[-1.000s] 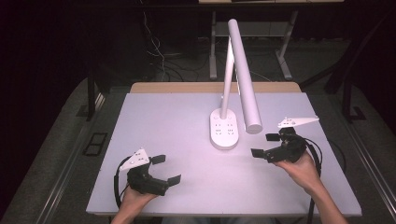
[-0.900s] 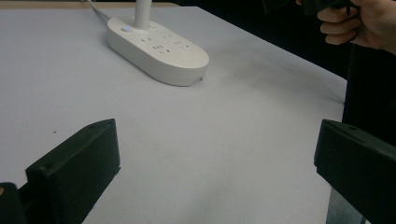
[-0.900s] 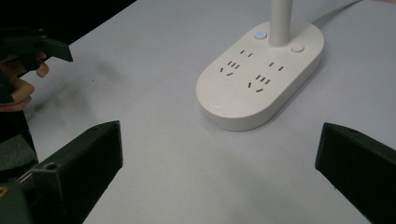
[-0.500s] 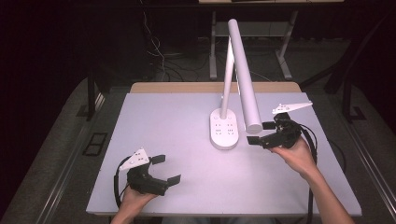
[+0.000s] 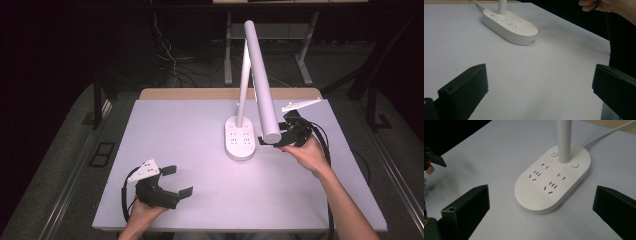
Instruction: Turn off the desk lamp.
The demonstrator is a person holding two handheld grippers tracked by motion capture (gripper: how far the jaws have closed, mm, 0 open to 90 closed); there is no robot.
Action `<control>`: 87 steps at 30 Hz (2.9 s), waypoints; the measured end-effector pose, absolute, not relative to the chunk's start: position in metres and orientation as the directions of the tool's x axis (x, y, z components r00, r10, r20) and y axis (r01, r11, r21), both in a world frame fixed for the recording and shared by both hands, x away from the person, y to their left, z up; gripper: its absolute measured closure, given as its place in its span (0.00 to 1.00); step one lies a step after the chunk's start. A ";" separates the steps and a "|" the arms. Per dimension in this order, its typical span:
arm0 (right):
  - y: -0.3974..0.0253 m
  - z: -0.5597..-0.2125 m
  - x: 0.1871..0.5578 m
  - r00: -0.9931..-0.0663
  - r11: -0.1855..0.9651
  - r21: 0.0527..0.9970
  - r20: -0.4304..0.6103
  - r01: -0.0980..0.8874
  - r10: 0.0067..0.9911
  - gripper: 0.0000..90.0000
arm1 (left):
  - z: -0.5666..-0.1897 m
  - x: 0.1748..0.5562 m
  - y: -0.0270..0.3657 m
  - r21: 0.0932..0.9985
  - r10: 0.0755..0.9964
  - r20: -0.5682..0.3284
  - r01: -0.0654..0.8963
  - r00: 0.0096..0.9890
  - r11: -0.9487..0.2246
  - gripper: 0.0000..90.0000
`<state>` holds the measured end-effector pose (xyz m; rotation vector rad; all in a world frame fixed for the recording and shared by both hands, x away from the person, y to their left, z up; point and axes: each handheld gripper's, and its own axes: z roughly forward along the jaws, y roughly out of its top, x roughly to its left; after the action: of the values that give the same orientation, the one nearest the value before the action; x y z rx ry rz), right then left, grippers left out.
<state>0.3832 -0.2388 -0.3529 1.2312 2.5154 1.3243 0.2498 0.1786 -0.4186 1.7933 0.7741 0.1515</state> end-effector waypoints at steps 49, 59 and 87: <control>-0.223 -0.401 0.471 -0.588 0.191 0.689 0.402 0.699 0.701 0.88 | -0.419 0.250 0.179 0.891 0.573 -0.258 0.421 0.778 -0.170 0.00; -0.216 -0.413 0.477 -0.573 0.187 0.677 0.406 0.712 0.712 1.00 | -0.419 0.250 0.179 0.891 0.569 -0.258 0.420 0.781 -0.173 0.00; -0.210 -0.433 0.483 -0.529 0.160 0.667 0.397 0.728 0.750 1.00 | -0.419 0.250 0.179 0.892 0.563 -0.259 0.418 0.785 -0.173 0.00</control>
<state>0.4826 -0.2102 -0.4330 1.5118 2.3730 1.3382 0.2498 0.1788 -0.4187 1.8003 0.7583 0.1534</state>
